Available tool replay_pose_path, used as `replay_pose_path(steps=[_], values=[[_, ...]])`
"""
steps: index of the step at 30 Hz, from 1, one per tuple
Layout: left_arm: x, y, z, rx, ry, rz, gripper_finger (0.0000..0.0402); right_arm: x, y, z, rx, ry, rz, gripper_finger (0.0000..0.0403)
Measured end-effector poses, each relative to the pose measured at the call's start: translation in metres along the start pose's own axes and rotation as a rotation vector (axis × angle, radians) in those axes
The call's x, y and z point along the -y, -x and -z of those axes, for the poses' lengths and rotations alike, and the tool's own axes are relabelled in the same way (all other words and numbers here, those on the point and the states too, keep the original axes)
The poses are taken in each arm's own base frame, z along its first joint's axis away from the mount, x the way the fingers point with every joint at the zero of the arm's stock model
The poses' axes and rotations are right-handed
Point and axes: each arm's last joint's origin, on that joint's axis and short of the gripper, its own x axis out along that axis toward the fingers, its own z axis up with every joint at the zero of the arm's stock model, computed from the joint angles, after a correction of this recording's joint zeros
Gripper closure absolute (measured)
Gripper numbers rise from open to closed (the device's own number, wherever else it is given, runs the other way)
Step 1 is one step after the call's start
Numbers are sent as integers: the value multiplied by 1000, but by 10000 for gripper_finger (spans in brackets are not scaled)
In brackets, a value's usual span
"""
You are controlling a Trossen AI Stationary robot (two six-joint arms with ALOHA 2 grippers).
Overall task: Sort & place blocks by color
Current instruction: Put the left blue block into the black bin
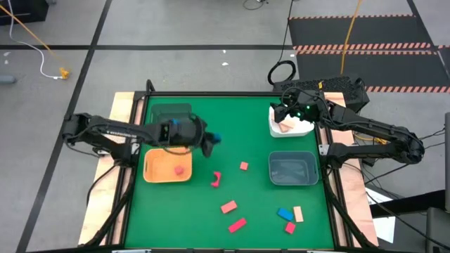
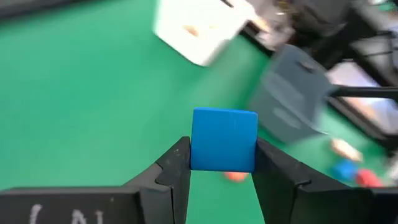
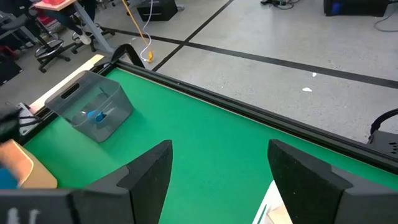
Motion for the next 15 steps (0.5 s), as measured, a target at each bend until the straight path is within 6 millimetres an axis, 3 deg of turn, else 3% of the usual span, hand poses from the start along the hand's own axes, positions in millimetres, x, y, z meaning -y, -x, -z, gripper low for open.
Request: replay_pose_path(steps=[6,15], values=[[-46,6,-22,0,-51,-179,268,0,0,0,0,0,0,149],[-102,17,-37,-54,-110,-439,268,0,0,0,0,0,-1,149]])
